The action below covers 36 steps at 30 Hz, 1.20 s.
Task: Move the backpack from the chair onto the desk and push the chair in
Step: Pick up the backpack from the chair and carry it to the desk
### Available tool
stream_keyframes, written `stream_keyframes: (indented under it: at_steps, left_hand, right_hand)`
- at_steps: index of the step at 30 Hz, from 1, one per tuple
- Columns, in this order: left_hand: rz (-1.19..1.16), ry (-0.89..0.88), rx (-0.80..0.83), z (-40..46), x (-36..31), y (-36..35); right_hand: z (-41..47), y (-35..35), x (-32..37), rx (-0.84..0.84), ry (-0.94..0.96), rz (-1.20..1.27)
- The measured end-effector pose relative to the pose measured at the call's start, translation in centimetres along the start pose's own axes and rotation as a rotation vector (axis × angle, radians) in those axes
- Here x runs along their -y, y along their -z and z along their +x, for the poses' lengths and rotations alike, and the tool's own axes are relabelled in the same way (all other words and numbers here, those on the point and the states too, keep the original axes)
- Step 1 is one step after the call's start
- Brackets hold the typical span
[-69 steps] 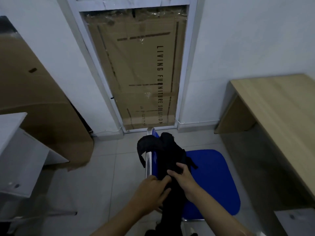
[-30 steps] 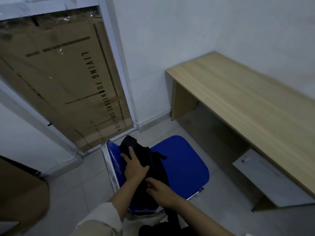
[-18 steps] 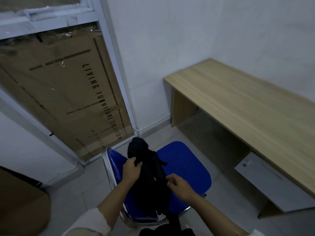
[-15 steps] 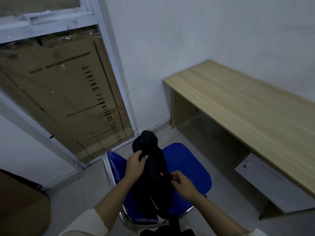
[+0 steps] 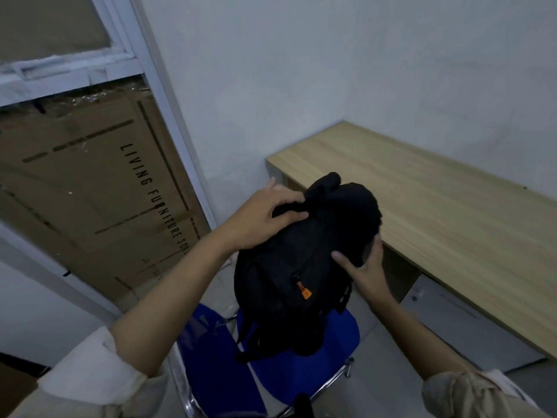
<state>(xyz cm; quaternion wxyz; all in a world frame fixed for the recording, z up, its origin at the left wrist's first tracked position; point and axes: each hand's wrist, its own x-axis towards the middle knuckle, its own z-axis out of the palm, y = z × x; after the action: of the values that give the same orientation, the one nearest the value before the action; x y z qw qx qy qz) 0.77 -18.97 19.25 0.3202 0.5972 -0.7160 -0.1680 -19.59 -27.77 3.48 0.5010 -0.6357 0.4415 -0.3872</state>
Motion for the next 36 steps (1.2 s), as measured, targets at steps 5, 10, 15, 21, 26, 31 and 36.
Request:
stream_keyframes:
  at_steps: [5, 10, 15, 21, 26, 31, 36]
  left_hand:
    - [0.136, -0.179, 0.123, 3.8, -4.1, 0.4]
    - [0.205, -0.227, 0.018, 8.3, -6.3, -0.9]
    - [0.005, -0.123, -0.336, 12.1, -8.3, -2.4]
    - [-0.394, -0.035, -0.285, 13.1, -8.2, -8.6]
    - [-0.514, 0.072, -0.179, 10.7, -7.9, -17.9]
    - [-0.475, 0.192, -0.202, 13.9, -9.1, -23.7]
    - [-0.402, 0.243, -0.315, 17.6, -9.2, -25.6]
  right_hand:
    - [1.8, 5.6, 3.9, 0.019, -0.057, 0.191]
    - [1.5, 10.0, 6.2, -0.123, -0.048, 0.327]
    - [1.9, 13.9, 7.5, -0.278, -0.035, 0.450]
    - [2.8, 21.2, 8.9, -0.463, 0.022, 0.597]
    - [4.1, 26.7, 8.8, -0.548, -0.025, 0.733]
    - [5.5, 29.0, 7.3, -0.556, -0.070, 0.705]
    - [6.8, 31.8, 5.8, -0.599, -0.109, 0.656]
